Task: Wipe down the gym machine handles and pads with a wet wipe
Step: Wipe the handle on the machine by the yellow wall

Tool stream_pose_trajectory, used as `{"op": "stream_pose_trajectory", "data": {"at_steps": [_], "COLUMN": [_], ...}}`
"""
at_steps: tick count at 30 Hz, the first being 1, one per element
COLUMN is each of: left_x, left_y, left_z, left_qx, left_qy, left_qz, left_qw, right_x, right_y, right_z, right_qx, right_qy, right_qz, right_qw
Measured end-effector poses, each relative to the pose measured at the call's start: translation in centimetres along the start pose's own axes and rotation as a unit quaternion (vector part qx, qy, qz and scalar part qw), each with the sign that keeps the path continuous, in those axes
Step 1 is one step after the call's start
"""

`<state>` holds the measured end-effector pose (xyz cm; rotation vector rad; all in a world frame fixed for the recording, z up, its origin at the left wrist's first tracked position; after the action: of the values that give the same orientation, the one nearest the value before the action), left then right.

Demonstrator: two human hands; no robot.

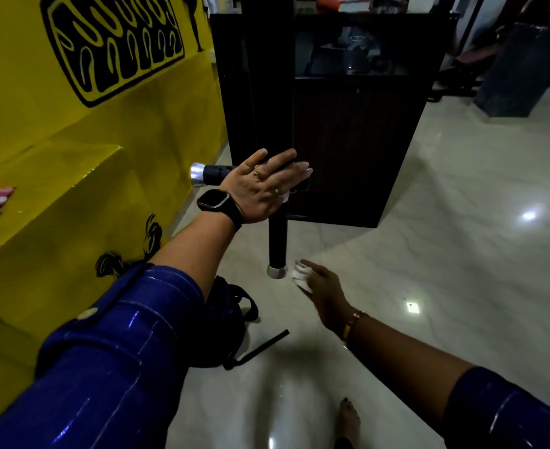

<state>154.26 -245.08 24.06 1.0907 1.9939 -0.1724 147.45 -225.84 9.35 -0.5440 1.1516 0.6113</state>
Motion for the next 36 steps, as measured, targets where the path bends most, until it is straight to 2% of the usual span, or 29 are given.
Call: {"op": "stream_pose_trajectory", "data": {"at_steps": [2,5,11,16,18,21,25,28,36], "left_x": [0.0,-0.1,0.0,0.1,0.1,0.0,0.0,0.1,0.1], "left_y": [0.0,0.1,0.2,0.0,0.0,0.0,0.0,-0.1,-0.1], "left_z": [-0.1,-0.1,-0.2,-0.2,-0.3,-0.3,-0.2,-0.1,-0.2], "left_qx": [-0.002,-0.003,0.003,0.004,0.007,0.013,0.006,0.004,0.015], "left_qy": [-0.004,-0.004,-0.003,-0.003,-0.006,-0.005,-0.006,-0.007,-0.001], "left_qz": [-0.009,-0.014,-0.014,-0.031,-0.037,-0.041,-0.040,-0.046,-0.038], "left_qw": [1.000,1.000,1.000,1.000,0.999,0.999,0.999,0.999,0.999], "right_x": [-1.4,-2.9,-2.3,-0.8,-1.7,-3.0,-2.4,-1.5,-3.3], "right_y": [-2.0,-4.1,-5.2,-3.8,-3.5,-4.2,-5.6,-5.1,-4.5], "right_z": [0.4,0.4,0.4,0.0,0.0,-0.5,-0.5,-0.3,-1.0], "right_qx": [-0.036,-0.026,-0.033,0.003,0.016,0.010,-0.018,-0.020,0.034], "right_qy": [-0.061,-0.137,-0.248,-0.219,-0.210,-0.212,-0.244,-0.246,-0.154], "right_qz": [-0.137,-0.261,-0.309,-0.306,-0.334,-0.356,-0.322,-0.277,-0.217], "right_qw": [0.988,0.955,0.918,0.926,0.919,0.910,0.914,0.929,0.963]}}
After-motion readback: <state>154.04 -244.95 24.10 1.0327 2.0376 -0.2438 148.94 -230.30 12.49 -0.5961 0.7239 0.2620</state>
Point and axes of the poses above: each hand's wrist, its own z-axis away from the middle knuckle, its own y-axis out of the back of the hand, x = y × z, the point moved 1 cm from there along -z, towards the middle knuckle, and after that the axes turned 6 degrees about x, right-handed, at the moved point
